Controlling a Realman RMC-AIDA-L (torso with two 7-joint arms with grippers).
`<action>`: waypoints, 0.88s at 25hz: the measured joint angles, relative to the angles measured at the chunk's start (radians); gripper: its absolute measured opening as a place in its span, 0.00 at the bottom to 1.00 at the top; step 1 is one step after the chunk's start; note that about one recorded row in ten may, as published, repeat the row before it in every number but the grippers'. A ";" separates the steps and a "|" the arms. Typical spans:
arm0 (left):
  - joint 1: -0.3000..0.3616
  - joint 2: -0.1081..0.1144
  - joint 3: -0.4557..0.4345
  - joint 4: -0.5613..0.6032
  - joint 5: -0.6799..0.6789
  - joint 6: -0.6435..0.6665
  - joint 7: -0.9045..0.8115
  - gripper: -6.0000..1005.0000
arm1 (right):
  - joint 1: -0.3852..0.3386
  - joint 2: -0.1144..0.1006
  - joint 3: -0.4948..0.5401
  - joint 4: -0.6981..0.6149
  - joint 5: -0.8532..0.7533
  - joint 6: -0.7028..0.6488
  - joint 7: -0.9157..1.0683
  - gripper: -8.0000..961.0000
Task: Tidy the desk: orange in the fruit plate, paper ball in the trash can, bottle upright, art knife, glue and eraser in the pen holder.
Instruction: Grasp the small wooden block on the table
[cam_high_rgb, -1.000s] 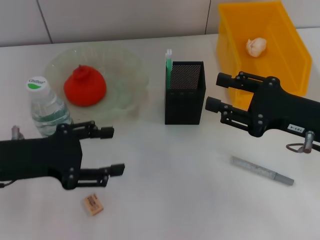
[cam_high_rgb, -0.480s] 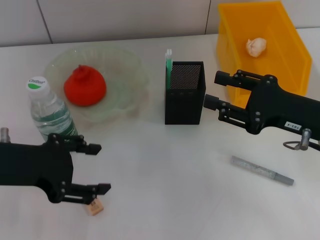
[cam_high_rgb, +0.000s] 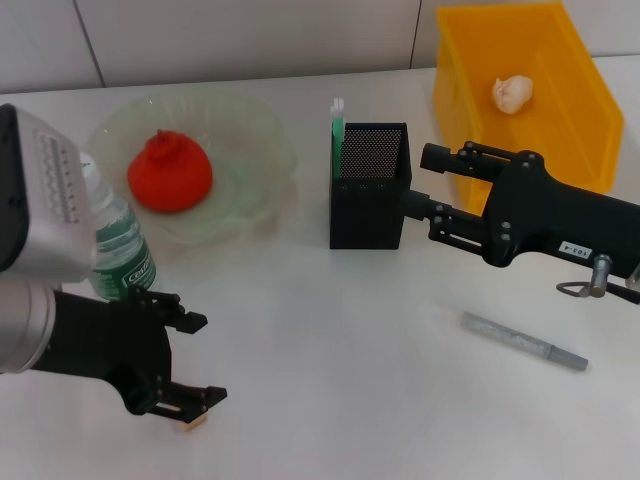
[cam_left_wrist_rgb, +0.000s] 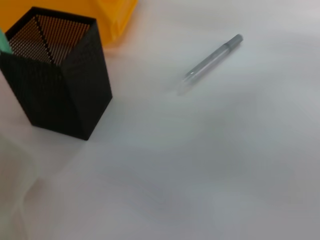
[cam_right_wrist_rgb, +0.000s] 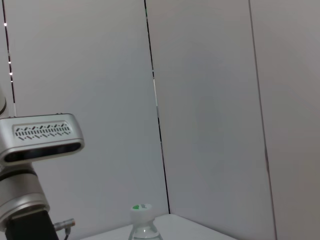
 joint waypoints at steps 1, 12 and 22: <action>-0.007 0.000 0.011 0.003 0.013 -0.008 -0.024 0.74 | 0.005 0.000 0.000 0.007 0.000 0.000 0.000 0.62; -0.064 -0.001 0.147 0.047 0.201 -0.016 -0.182 0.74 | 0.025 -0.001 0.004 0.042 0.000 0.000 -0.002 0.62; -0.096 -0.003 0.218 0.048 0.265 -0.009 -0.334 0.74 | 0.053 -0.001 0.018 0.097 0.000 -0.001 -0.012 0.62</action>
